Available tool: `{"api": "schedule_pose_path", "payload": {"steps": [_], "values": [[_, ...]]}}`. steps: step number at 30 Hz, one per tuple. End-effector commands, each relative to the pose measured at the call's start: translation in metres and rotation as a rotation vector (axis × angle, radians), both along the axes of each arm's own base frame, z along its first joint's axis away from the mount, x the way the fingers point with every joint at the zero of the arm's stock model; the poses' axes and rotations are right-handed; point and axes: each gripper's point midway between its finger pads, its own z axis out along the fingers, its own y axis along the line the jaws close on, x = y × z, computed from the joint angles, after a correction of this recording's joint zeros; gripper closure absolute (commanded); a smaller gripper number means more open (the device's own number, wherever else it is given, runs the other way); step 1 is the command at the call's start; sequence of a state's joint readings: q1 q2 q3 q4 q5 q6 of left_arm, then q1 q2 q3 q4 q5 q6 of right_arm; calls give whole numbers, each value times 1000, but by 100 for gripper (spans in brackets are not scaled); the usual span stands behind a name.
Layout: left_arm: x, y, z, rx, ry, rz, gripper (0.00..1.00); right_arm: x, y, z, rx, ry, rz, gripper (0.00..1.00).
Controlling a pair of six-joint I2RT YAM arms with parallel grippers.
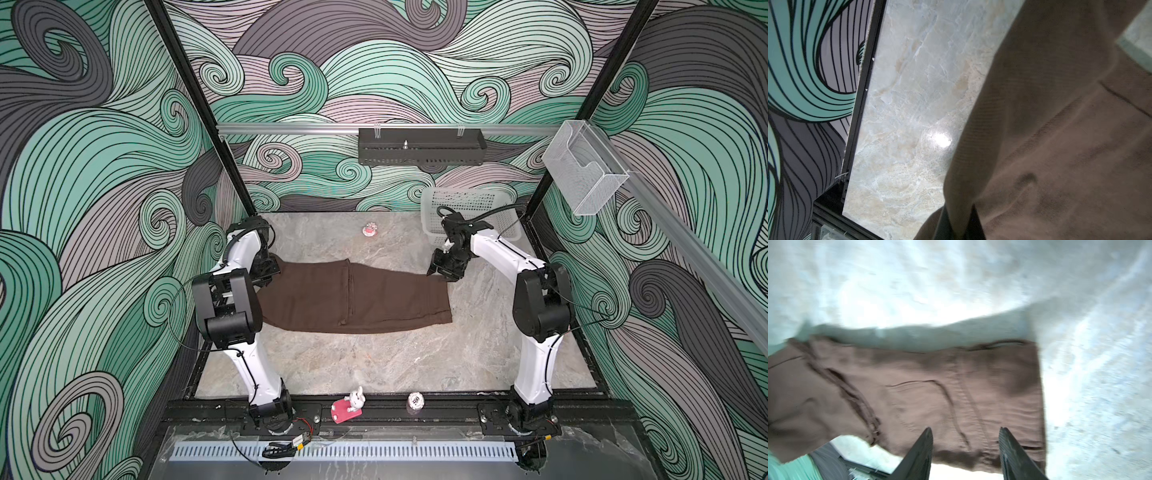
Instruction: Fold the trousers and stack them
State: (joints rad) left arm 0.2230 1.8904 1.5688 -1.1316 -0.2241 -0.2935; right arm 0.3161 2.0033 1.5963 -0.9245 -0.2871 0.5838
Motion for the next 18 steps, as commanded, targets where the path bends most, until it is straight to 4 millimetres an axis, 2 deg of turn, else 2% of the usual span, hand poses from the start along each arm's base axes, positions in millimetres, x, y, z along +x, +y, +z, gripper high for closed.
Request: {"api": "schedule_pose_path", "payload": {"steps": [1, 5, 11, 14, 18], "values": [[-6, -1, 35, 9, -37, -18, 100, -13, -14, -19, -42, 55, -1, 45], [3, -28, 42, -115, -86, -60, 100, -19, -18, -37, -5, 95, -17, 45], [5, -86, 48, -283, -145, -135, 100, -24, -21, -53, 31, 129, -26, 51], [3, -111, 53, -318, -162, -169, 100, -27, -26, -59, 44, 136, -32, 56], [2, -143, 64, -355, -186, -205, 100, -33, -31, -69, 62, 156, -54, 67]]}}
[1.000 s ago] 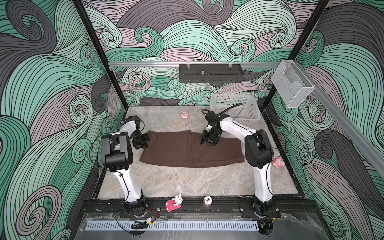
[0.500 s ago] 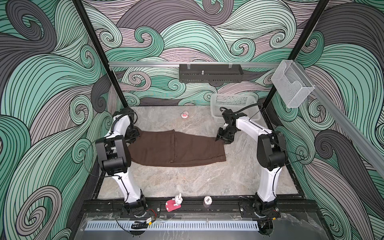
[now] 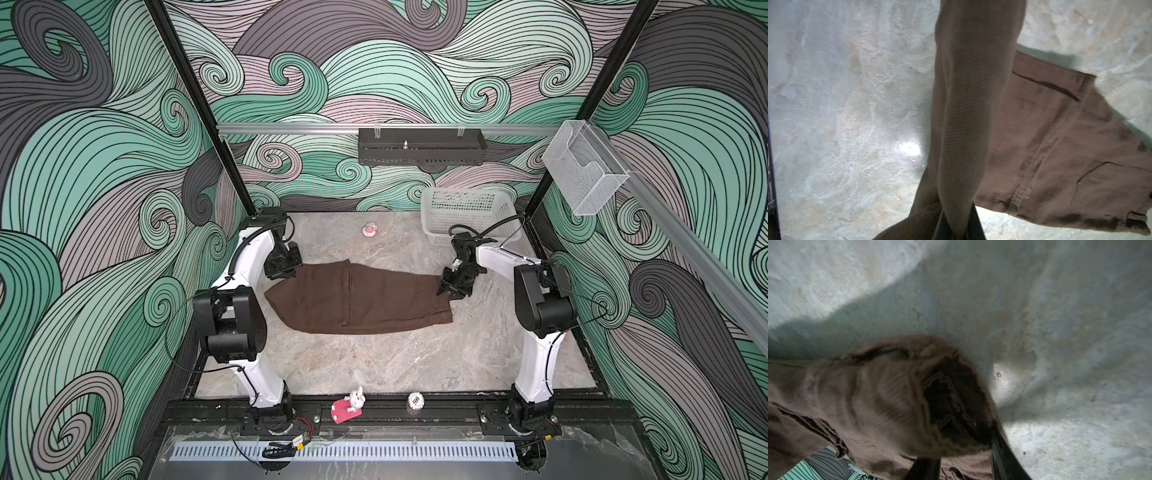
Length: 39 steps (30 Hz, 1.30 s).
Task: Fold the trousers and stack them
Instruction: 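Lift and fold the trouser bundle with the left gripper toward the right gripper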
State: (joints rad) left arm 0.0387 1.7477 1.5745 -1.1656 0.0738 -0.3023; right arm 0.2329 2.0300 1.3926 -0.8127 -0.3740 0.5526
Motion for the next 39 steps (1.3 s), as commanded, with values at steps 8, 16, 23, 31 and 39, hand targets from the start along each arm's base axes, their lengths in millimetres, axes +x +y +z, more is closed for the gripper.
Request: {"api": "schedule_pose_path", "payload": {"steps": [8, 16, 23, 31, 39], "values": [[-12, -96, 31, -151, -55, -90, 100, -12, -8, -19, 2, 34, -16, 84], [-12, -180, 32, -241, -72, -207, 100, -16, -10, -25, -11, 54, -30, 85], [-15, -266, 19, -329, -40, -297, 100, -18, -9, -28, -2, 60, -45, 85], [-18, -332, 11, -420, -66, -298, 100, -17, -5, -28, 16, 66, -59, 85], [-12, -371, 5, -503, -89, -288, 100, -19, -5, -30, 21, 73, -70, 84]]}}
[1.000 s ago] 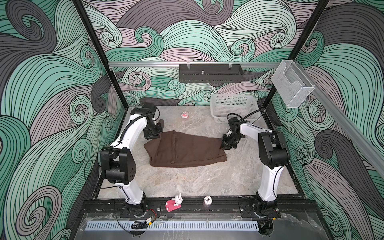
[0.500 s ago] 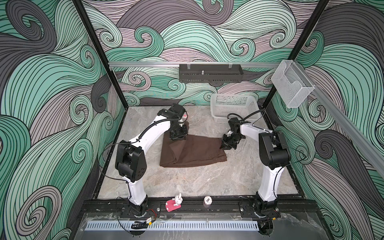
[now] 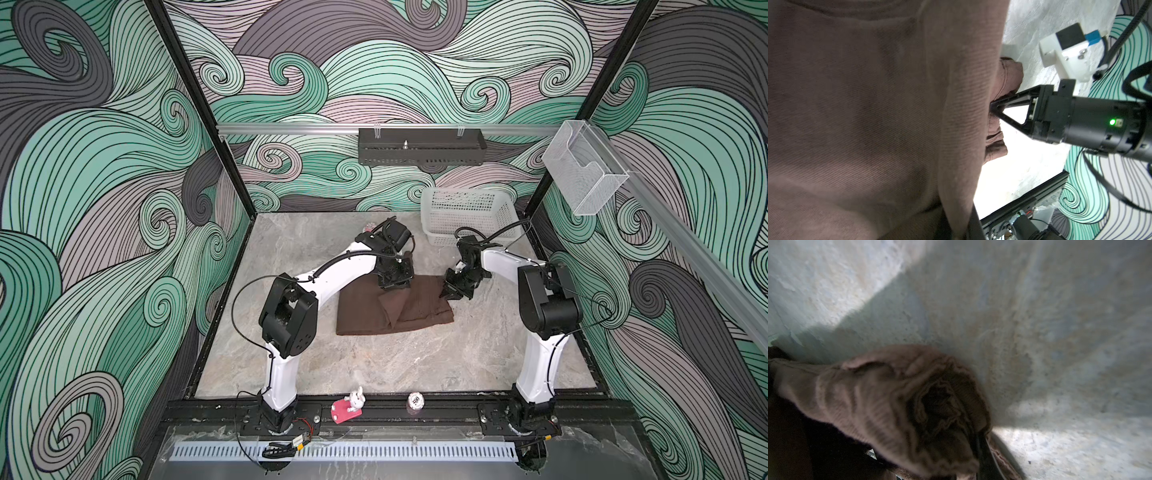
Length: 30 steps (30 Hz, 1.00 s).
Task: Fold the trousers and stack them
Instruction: 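Lift and fold the trouser bundle with the left gripper toward the right gripper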
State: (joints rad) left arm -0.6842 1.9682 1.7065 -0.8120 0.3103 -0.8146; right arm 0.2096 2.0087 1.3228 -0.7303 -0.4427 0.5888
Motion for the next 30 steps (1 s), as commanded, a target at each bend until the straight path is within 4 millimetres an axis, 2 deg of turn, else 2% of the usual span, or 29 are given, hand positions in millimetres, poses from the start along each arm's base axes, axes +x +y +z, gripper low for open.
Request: {"api": "schedule_pose_path", "payload": {"steps": [1, 9, 23, 30], "values": [[13, -35, 18, -121, -39, 12, 100, -18, -7, -27, -49, 80, -15, 84], [15, -63, 10, -143, -34, -14, 100, -17, -6, -27, -48, 82, -19, 84], [19, -95, -7, -185, 26, -11, 100, -17, -6, -27, -49, 83, -16, 84], [17, -102, -21, -192, 75, 6, 100, -16, -8, -26, -51, 82, -20, 85]]}}
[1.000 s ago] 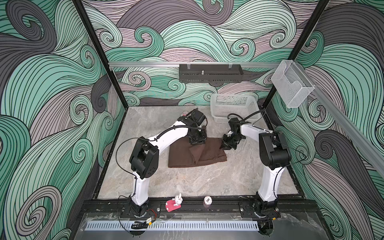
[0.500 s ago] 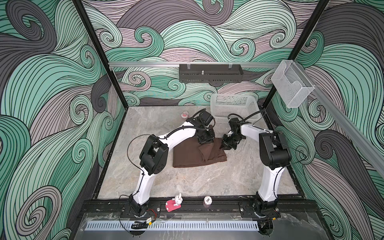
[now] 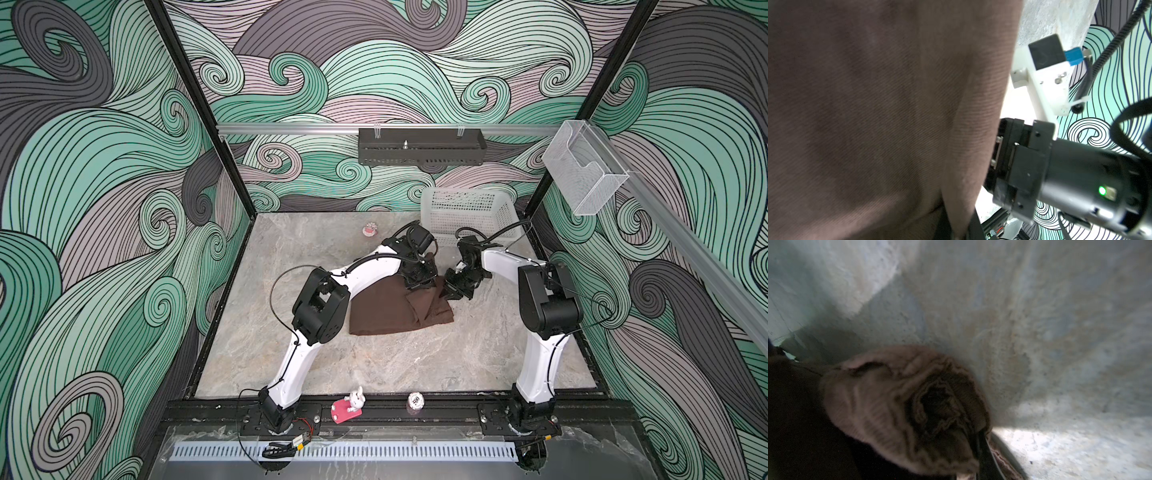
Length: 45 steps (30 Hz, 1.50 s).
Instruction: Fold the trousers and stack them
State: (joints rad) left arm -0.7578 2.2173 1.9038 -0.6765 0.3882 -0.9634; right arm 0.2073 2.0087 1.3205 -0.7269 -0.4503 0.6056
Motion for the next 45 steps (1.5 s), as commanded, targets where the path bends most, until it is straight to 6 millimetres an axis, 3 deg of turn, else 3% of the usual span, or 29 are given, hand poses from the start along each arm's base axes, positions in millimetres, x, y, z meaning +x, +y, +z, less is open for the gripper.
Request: {"api": "schedule_pose_path", "payload": {"steps": [1, 20, 23, 25, 32, 38, 42, 45], "values": [[-1, -21, 10, -74, 16, -6, 100, -16, -9, -26, -58, 73, -4, 85], [5, -39, -1, -116, 61, 15, 100, -15, -12, -26, -52, 76, -13, 84], [8, -39, 3, -123, 52, 15, 92, -12, -13, -22, -49, 67, -16, 84], [12, -36, 9, -125, 41, 18, 80, -10, -15, -17, -55, 60, -19, 81], [27, -4, 46, -138, -29, 47, 47, -4, -49, 16, -191, 2, -45, 60], [35, 44, 77, -111, -111, 80, 43, 2, -74, 58, -278, -75, -82, 52], [36, 74, 72, -81, -114, 97, 42, 11, -62, 87, -217, -138, -72, 53], [31, 90, 56, -66, -74, 100, 43, 21, -37, 108, -120, -197, -44, 58]]}}
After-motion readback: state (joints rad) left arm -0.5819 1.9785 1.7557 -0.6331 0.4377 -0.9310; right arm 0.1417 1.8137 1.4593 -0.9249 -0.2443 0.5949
